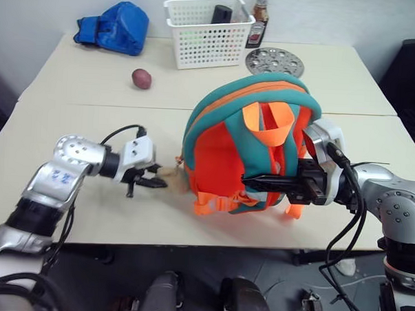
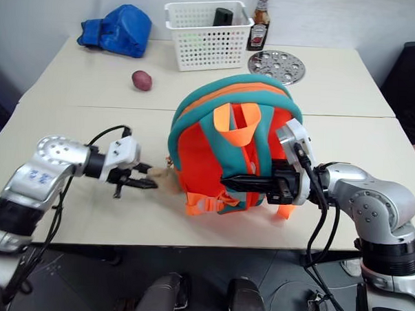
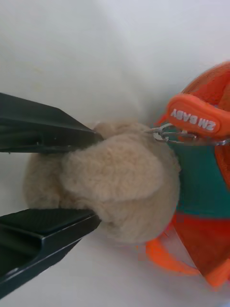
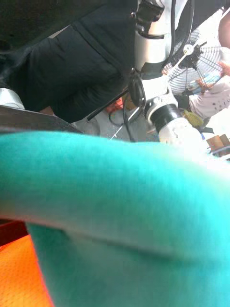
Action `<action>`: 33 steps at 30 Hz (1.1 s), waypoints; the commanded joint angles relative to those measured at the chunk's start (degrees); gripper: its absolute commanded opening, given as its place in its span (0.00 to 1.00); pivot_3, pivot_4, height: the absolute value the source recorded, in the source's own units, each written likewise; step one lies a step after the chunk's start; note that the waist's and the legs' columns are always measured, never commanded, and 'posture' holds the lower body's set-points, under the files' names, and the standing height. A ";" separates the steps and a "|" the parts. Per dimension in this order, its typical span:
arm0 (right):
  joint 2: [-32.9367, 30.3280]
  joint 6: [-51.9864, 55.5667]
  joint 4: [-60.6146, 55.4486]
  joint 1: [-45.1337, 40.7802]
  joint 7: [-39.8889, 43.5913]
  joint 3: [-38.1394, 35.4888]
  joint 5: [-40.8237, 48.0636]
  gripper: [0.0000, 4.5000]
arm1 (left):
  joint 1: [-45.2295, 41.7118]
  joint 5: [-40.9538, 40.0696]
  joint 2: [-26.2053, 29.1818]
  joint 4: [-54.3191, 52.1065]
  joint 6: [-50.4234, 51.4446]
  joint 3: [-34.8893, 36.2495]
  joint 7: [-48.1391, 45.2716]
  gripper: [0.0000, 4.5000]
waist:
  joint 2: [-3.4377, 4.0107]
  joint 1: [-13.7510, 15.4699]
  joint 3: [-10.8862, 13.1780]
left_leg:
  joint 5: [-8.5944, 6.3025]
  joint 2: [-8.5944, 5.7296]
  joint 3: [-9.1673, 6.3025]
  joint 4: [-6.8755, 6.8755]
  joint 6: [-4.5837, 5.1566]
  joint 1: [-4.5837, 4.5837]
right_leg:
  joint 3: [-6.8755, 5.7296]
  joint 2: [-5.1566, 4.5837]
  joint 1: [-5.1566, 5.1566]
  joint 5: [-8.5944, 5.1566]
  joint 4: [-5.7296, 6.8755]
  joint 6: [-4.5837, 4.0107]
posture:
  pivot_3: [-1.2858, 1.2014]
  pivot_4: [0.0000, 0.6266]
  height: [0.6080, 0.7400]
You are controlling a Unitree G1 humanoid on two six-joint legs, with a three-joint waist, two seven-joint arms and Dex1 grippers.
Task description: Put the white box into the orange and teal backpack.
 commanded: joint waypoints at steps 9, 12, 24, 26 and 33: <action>-1.72 -3.51 -3.91 4.99 -5.23 -1.35 -4.21 0.60 | -0.97 -0.95 -1.31 6.08 0.83 6.52 0.74 0.23 | 0.00 -0.35 0.00 | 0.04 -0.02 0.00 0.03 -0.08 0.00 | -0.03 -0.03 0.06 0.03 -0.05 0.05 | 0.52 0.24 1.00; -5.49 -4.32 -4.29 8.70 -3.50 -4.64 -4.76 0.83 | 4.89 -5.35 2.73 -0.57 6.41 10.28 -2.11 0.44 | -0.01 -1.07 0.00 | 0.03 0.02 0.05 -0.05 -0.13 0.01 | 0.00 0.00 0.02 0.03 -0.06 0.05 | 0.52 0.24 1.00; -25.08 -6.71 11.11 19.76 15.25 -21.07 -7.43 1.00 | 26.08 -25.59 14.84 -25.12 28.40 38.21 -1.67 0.99 | 0.04 -1.41 0.03 | -0.16 0.06 -0.15 -0.15 0.07 0.15 | -0.07 -0.06 0.45 -0.02 -0.66 -0.04 | 0.52 0.24 1.00; -28.13 -8.65 16.49 18.90 18.97 -21.96 -9.35 1.00 | 27.52 -27.79 16.82 -26.36 31.24 43.67 -1.73 0.99 | 0.07 -1.48 0.05 | -0.16 0.06 -0.14 -0.18 0.04 0.14 | -0.06 -0.05 0.46 -0.03 -0.75 -0.04 | 0.52 0.24 1.00; -30.07 -13.50 30.23 9.27 21.61 -19.46 -14.13 1.00 | 31.86 -29.25 19.33 -25.88 32.97 51.76 -1.80 0.99 | 0.22 -1.90 0.07 | -0.07 0.06 -0.05 -0.25 -0.23 0.17 | -0.05 -0.04 0.42 -0.03 -0.78 -0.05 | 0.52 0.24 1.00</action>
